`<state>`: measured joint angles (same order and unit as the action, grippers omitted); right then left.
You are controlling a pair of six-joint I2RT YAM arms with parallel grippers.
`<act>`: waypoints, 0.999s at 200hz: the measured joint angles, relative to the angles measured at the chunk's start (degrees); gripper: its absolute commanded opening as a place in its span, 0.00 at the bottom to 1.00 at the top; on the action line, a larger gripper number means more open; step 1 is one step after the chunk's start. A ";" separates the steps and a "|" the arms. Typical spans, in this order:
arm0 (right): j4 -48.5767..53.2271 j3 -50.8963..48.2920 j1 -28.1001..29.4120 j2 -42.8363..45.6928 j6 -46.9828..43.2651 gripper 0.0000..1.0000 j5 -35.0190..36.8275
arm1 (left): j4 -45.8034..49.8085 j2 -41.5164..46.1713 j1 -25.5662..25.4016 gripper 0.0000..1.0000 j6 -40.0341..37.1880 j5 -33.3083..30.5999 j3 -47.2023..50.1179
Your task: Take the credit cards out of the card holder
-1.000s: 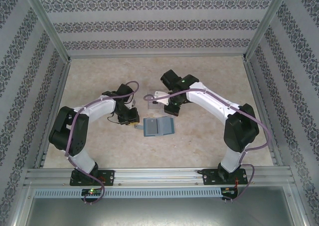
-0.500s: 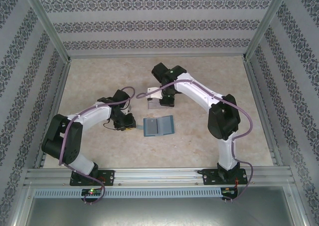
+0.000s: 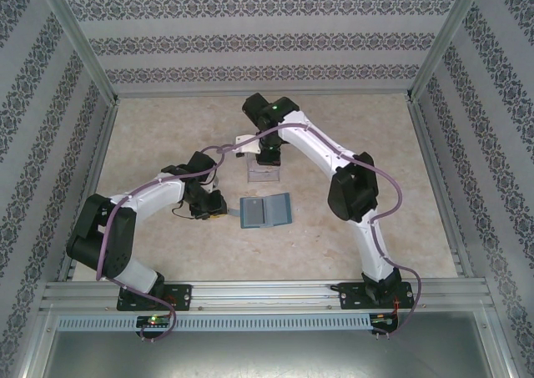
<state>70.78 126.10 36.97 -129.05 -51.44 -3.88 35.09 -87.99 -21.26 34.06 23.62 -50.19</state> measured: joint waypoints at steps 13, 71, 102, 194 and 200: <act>0.76 1.88 0.00 -1.20 -0.07 0.00 0.00 | 0.00 -0.02 0.00 0.22 0.04 0.02 0.00; 3.15 6.95 -0.11 -5.35 -1.36 0.00 -0.02 | 0.00 -0.24 0.00 0.22 0.02 0.02 0.00; 3.65 7.74 -0.11 -6.56 -1.53 0.00 -0.04 | 0.02 -0.52 0.00 0.22 0.02 0.00 0.00; 4.26 8.11 -0.55 -9.22 -1.70 0.01 -1.77 | 0.07 -0.92 0.00 0.22 0.02 -0.15 -0.07; 4.24 8.11 -0.61 -9.22 -1.70 0.02 -1.95 | 0.07 -0.92 0.00 0.22 0.02 -0.17 -0.07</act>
<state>75.02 134.21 36.36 -138.28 -53.15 -5.82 35.16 -88.90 -21.26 34.09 23.44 -50.26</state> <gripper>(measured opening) 0.059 0.217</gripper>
